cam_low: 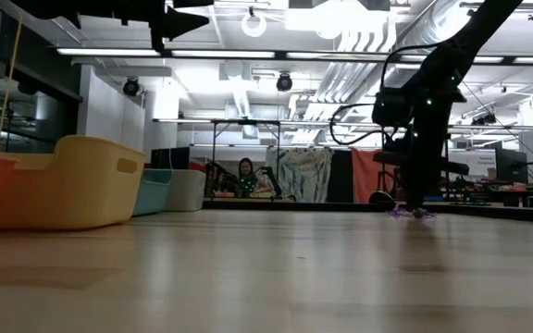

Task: Sort Halloween decoration
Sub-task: Put the white bone toy in the green bin

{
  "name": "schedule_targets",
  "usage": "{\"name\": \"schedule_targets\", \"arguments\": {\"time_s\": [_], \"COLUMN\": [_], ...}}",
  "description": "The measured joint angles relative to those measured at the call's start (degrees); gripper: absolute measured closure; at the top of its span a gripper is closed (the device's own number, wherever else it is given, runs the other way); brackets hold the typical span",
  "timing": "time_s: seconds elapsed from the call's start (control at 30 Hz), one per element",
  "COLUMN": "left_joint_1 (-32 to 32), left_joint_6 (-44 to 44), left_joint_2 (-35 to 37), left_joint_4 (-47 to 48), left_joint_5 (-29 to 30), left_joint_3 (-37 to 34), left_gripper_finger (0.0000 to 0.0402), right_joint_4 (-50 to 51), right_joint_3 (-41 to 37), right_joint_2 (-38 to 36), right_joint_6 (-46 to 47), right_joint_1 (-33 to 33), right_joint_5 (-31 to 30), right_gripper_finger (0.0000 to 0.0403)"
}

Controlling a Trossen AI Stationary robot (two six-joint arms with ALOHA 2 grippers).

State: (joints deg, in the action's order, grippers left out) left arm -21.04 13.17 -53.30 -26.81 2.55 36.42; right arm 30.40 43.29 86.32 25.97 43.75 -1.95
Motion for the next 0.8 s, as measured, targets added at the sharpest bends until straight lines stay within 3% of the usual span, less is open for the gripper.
{"name": "schedule_targets", "arguments": {"time_s": [0.2, 0.37, 0.8], "left_joint_1": [0.0, 0.0, 0.0], "left_joint_6": [0.2, 0.3, 3.2], "left_joint_2": [0.0, 0.0, 0.0], "left_joint_4": [0.0, -0.1, -0.1], "left_joint_5": [0.0, 0.0, 0.0], "left_joint_3": [0.0, 0.0, 0.0], "left_gripper_finger": [0.0209, 0.0209, 0.0209], "right_joint_4": [2.4, 12.6, 23.1], "right_joint_3": [6.4, 12.3, 23.5], "right_joint_2": [0.1, 5.2, 15.3], "right_joint_6": [-12.8, -22.9, -36.6], "right_joint_1": [1.5, 5.0, 4.1], "right_joint_5": [-1.3, -0.7, 2.7], "right_gripper_finger": [0.0304, 0.0254, 0.0253]}}
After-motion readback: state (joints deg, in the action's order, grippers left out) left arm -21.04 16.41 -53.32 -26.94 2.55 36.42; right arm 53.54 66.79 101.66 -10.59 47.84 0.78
